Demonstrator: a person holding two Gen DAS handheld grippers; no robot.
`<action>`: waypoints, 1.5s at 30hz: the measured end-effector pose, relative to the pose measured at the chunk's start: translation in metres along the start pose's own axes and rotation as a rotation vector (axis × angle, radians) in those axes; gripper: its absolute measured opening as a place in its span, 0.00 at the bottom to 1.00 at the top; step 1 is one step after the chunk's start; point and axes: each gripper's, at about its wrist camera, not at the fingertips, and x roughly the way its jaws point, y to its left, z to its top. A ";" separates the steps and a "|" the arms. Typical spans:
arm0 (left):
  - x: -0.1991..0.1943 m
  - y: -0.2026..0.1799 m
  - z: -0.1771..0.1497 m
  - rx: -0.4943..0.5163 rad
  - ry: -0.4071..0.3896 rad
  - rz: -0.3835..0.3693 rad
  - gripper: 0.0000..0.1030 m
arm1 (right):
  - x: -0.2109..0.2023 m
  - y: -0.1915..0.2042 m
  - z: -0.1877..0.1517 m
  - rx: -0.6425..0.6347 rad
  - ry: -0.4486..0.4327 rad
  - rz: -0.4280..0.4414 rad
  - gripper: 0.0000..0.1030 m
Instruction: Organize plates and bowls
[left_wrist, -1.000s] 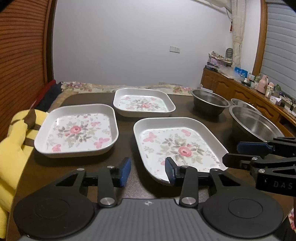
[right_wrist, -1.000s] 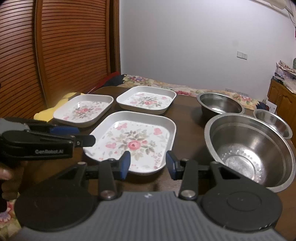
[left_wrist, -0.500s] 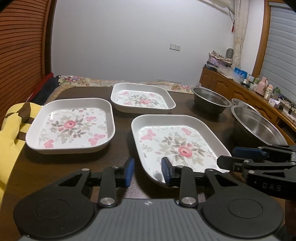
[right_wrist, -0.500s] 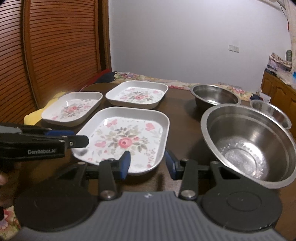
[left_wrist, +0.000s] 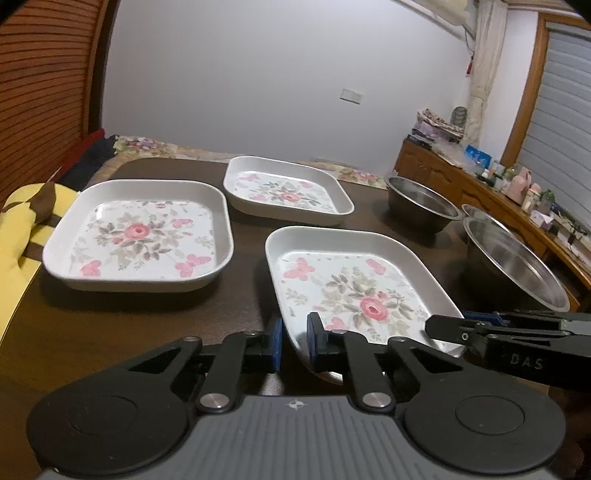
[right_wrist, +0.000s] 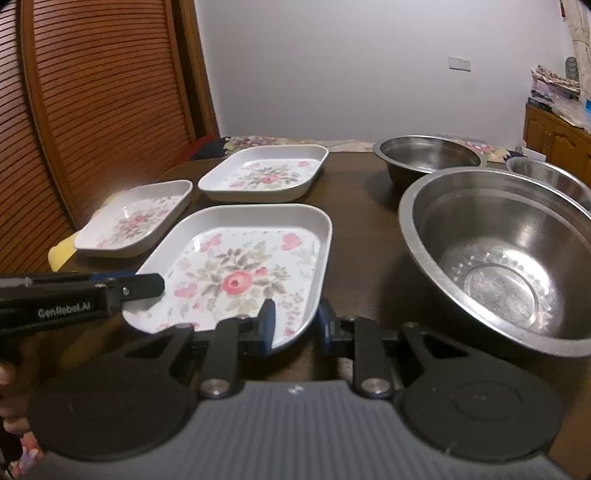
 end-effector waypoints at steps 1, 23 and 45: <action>-0.001 0.000 0.000 0.001 0.001 0.007 0.14 | -0.001 -0.002 0.000 0.010 0.003 0.011 0.22; -0.062 -0.030 -0.040 0.085 -0.036 -0.030 0.15 | -0.056 -0.019 -0.043 0.054 -0.005 0.124 0.21; -0.060 -0.046 -0.063 0.087 -0.021 -0.020 0.16 | -0.071 -0.023 -0.057 0.061 -0.033 0.108 0.21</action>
